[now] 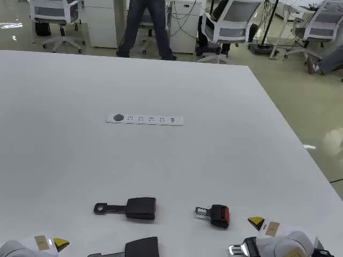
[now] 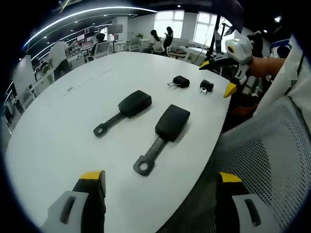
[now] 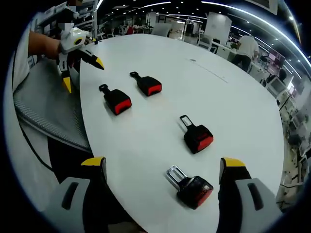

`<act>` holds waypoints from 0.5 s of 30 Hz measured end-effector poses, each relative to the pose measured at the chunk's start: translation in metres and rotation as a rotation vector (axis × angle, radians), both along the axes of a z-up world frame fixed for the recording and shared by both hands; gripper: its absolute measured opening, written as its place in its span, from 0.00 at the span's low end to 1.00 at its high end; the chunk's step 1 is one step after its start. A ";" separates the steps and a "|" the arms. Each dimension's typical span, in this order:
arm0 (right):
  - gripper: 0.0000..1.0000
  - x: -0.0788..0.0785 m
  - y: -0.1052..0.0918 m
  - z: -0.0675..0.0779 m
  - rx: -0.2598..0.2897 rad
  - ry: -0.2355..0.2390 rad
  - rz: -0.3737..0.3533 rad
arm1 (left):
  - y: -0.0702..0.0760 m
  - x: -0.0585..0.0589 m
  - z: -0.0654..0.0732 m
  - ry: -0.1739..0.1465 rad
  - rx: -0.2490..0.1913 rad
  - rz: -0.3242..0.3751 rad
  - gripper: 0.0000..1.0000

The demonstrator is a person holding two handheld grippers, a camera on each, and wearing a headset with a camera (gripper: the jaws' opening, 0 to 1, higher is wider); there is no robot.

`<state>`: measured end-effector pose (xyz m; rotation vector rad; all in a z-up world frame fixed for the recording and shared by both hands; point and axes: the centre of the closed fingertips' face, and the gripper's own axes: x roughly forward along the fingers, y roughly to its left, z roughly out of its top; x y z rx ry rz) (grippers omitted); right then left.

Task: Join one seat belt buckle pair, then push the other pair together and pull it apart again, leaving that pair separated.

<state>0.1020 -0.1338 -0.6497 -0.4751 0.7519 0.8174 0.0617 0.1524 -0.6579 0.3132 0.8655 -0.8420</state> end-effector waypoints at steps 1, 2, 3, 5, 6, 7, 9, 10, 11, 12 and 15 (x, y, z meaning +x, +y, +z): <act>0.96 0.002 0.002 0.000 -0.002 0.000 0.006 | 0.000 0.000 0.000 0.000 0.000 0.000 0.96; 0.96 0.002 0.002 0.000 -0.002 0.000 0.006 | 0.000 0.000 0.000 0.000 0.001 0.001 0.95; 0.96 0.002 0.003 0.000 -0.001 0.000 0.006 | 0.000 0.000 -0.001 -0.001 0.002 0.002 0.95; 0.96 0.002 0.004 0.000 -0.001 -0.001 0.006 | 0.001 0.000 -0.001 -0.001 0.000 0.005 0.95; 0.96 0.003 0.005 0.000 0.000 0.000 0.005 | 0.001 0.001 -0.001 0.000 0.000 0.006 0.95; 0.96 0.002 0.006 -0.002 0.001 0.003 0.004 | 0.001 0.000 -0.002 0.001 0.000 0.006 0.95; 0.96 0.001 0.010 -0.003 0.003 0.005 0.008 | 0.002 -0.001 -0.002 0.001 0.000 0.006 0.95; 0.96 0.002 0.012 -0.004 -0.001 0.005 0.015 | 0.001 -0.001 -0.002 0.001 -0.003 0.007 0.95; 0.97 0.002 0.013 -0.005 -0.001 0.005 0.017 | 0.001 -0.001 -0.003 0.002 -0.003 0.008 0.95; 0.97 0.001 0.015 -0.004 0.002 0.004 0.019 | 0.001 -0.001 -0.003 0.003 -0.003 0.009 0.95; 0.97 0.002 0.018 -0.003 0.009 0.003 0.019 | 0.002 -0.003 -0.003 0.007 -0.002 0.012 0.95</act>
